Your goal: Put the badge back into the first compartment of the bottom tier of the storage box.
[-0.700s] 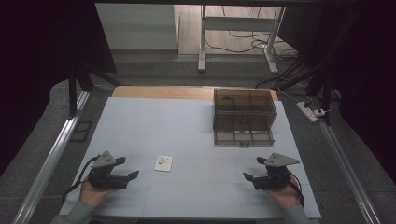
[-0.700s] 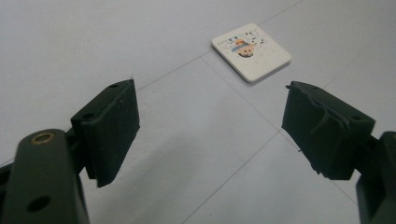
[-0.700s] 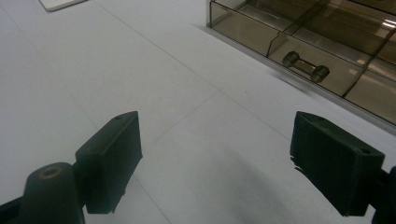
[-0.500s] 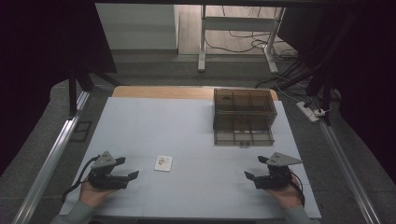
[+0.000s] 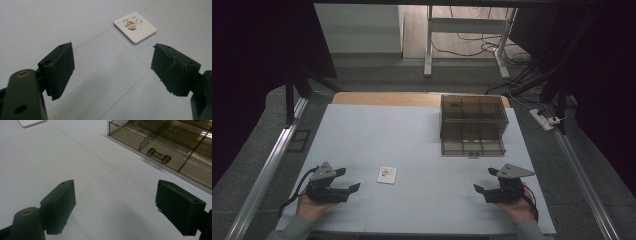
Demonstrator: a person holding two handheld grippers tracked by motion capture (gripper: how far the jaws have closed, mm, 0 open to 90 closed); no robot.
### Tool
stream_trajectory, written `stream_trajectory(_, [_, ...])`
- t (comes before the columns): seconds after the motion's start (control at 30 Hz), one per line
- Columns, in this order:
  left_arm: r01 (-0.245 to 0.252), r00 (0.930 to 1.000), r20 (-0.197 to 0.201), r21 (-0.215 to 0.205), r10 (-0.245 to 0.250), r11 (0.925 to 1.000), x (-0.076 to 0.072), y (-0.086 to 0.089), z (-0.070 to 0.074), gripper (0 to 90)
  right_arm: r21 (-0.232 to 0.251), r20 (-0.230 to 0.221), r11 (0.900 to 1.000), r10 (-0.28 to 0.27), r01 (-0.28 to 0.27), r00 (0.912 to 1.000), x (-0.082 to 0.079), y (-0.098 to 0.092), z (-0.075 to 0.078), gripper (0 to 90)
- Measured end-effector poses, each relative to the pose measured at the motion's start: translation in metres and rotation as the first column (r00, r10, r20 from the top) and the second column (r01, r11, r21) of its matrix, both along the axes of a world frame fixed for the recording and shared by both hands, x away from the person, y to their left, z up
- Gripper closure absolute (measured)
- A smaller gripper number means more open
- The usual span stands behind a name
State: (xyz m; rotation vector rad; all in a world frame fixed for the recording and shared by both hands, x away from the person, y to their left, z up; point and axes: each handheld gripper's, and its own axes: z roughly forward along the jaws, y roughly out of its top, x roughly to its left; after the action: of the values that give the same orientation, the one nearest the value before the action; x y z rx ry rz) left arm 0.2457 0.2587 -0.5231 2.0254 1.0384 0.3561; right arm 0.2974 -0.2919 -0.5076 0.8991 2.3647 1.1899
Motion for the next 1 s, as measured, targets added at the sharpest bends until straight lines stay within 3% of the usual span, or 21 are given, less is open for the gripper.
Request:
stream_trajectory(0.33, [0.007, 0.9999, 0.015, 0.000, -0.007, 1.0000, 0.004, -0.002, 0.004, 18.9, 0.001, -0.001, 1.000, -0.001, 0.001, 1.0000, 0.000, -0.001, 0.000, 16.7])
stream_trajectory(0.67, [0.030, 0.9988, 0.037, 0.037, -0.031, 0.9989, 0.011, -0.005, 0.015, 19.4, -0.004, -0.007, 1.000, 0.005, -0.005, 1.0000, 0.002, 0.000, -0.001, 16.7])
stream_trajectory(0.9, [0.055, 0.9978, 0.035, 0.039, -0.056, 0.9977, 0.021, -0.011, 0.022, 19.6, -0.011, -0.002, 1.000, 0.008, -0.008, 1.0000, 0.002, 0.001, 0.001, 16.7])
stream_trajectory(1.0, [0.072, 0.9968, 0.031, 0.060, -0.074, 0.9956, 0.026, -0.014, 0.024, 19.7, -0.010, -0.001, 1.000, 0.007, -0.007, 1.0000, 0.002, 0.001, 0.001, 16.7])
